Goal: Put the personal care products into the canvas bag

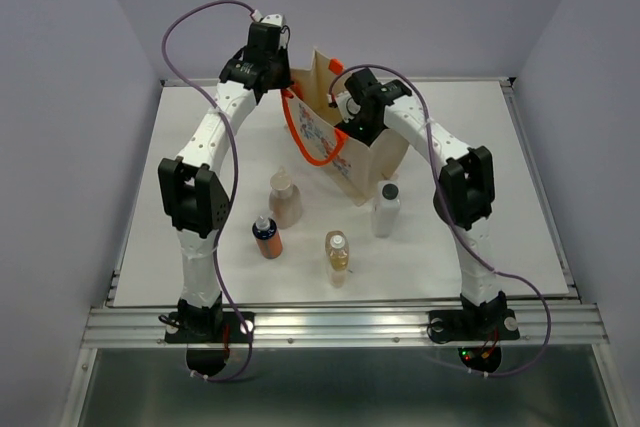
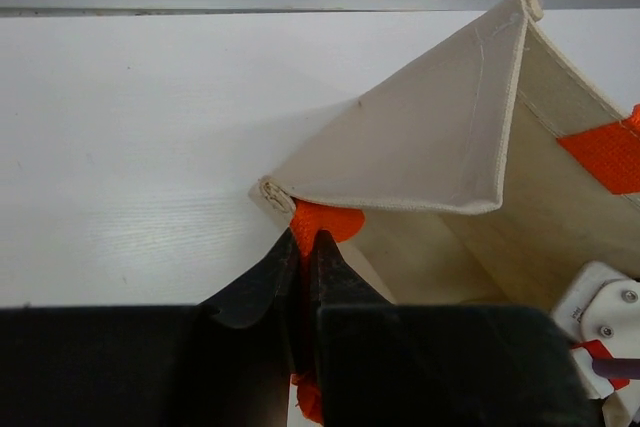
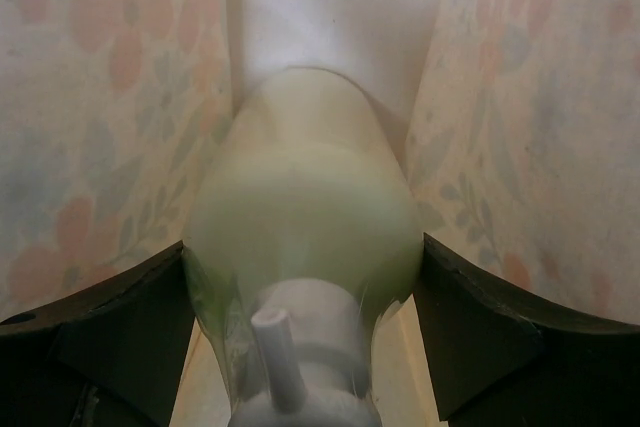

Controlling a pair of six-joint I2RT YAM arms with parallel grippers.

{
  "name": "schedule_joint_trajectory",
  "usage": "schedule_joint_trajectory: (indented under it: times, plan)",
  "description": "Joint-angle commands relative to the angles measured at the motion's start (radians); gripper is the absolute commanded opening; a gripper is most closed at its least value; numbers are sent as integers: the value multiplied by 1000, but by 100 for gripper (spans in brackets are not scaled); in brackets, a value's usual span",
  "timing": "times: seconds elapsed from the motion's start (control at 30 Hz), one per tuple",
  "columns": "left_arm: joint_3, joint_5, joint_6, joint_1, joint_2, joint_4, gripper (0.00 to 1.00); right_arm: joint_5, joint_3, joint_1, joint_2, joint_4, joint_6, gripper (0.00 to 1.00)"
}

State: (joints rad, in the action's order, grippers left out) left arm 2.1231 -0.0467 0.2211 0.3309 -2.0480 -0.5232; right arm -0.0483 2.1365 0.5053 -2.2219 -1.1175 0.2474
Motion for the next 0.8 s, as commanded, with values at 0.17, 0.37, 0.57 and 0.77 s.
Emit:
schedule_joint_trajectory:
  times: [0.17, 0.37, 0.57, 0.77]
  plan:
    - [25, -90, 3, -39, 28, 14, 0, 217, -62, -42, 57, 1, 4, 9]
    - [14, -113, 7, -72, 38, 6, 0, 248, -29, -89, 85, -31, 3, 9]
    - [18, -125, 3, -75, 35, 5, 0, 294, -27, -122, 85, -54, -8, 9]
    - [31, -95, 4, -75, 32, 0, 0, 256, -17, -122, 51, -50, -10, 43]
